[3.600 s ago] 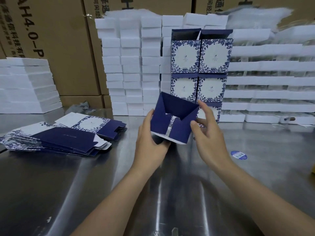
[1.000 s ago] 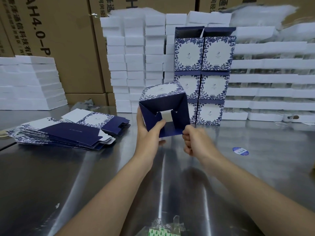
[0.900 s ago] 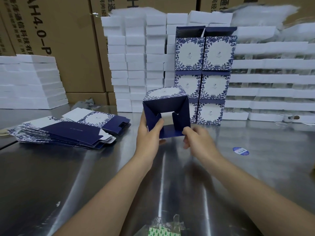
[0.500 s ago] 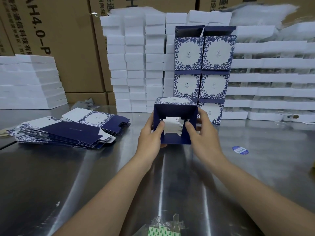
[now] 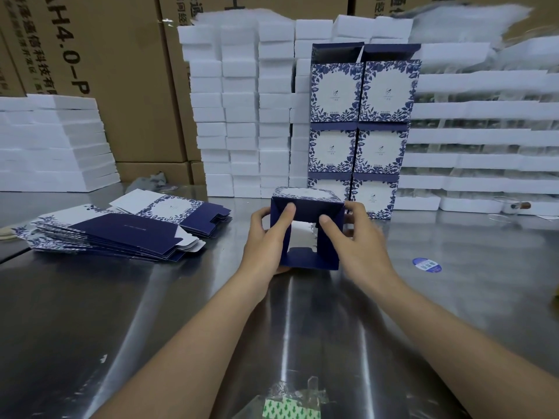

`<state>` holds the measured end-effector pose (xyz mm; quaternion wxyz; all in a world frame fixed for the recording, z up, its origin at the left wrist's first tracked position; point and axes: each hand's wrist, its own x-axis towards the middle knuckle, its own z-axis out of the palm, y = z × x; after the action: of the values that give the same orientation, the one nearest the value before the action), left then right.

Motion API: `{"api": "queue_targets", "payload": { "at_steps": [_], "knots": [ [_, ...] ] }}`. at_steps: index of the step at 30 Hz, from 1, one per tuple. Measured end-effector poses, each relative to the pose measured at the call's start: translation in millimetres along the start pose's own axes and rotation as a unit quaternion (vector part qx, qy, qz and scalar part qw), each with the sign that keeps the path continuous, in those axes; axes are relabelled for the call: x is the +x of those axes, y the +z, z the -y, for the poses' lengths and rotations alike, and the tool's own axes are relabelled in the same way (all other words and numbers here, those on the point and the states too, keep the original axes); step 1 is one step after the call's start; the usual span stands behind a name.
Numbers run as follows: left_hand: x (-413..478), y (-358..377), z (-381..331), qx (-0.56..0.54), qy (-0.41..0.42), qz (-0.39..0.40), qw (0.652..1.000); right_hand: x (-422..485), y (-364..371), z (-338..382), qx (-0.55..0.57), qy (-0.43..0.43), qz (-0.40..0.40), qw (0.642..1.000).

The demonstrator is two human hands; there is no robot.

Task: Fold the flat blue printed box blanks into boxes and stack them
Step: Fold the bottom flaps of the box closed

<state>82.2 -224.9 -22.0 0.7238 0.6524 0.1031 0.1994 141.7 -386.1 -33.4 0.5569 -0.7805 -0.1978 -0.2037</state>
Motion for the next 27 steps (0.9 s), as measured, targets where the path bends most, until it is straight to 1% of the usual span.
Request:
{"api": "queue_targets", "payload": {
  "at_steps": [5, 9, 12, 15, 18, 23, 25, 27],
  "knots": [
    [4, -1, 12, 0.071, 0.051, -0.009, 0.996, 2, -1, -6, -0.013, 0.005, -0.015, 1.000],
    [10, -3, 18, 0.161, 0.106, -0.015, 0.981, 6, -4, -10, -0.035, -0.001, -0.024, 0.999],
    [16, -7, 20, 0.195, 0.138, -0.021, 0.971, 6, -4, -11, -0.057, -0.012, -0.022, 0.998],
    [19, -11, 21, 0.203, 0.151, -0.007, 0.967, 7, -5, -8, -0.082, -0.029, -0.023, 0.996],
    [19, -14, 20, 0.214, 0.160, -0.010, 0.963, 7, -6, -5, -0.089, -0.033, -0.019, 0.995],
    [14, -14, 15, 0.216, 0.135, 0.000, 0.967, 4, -9, -7, -0.094, -0.031, 0.001, 0.995],
    [13, -13, 14, 0.196, 0.128, 0.017, 0.972, 4, -10, -6, -0.090, -0.031, 0.004, 0.995],
    [12, -10, 11, 0.154, 0.113, 0.032, 0.981, 3, -10, -5, -0.087, -0.032, 0.001, 0.996]
  ]
}}
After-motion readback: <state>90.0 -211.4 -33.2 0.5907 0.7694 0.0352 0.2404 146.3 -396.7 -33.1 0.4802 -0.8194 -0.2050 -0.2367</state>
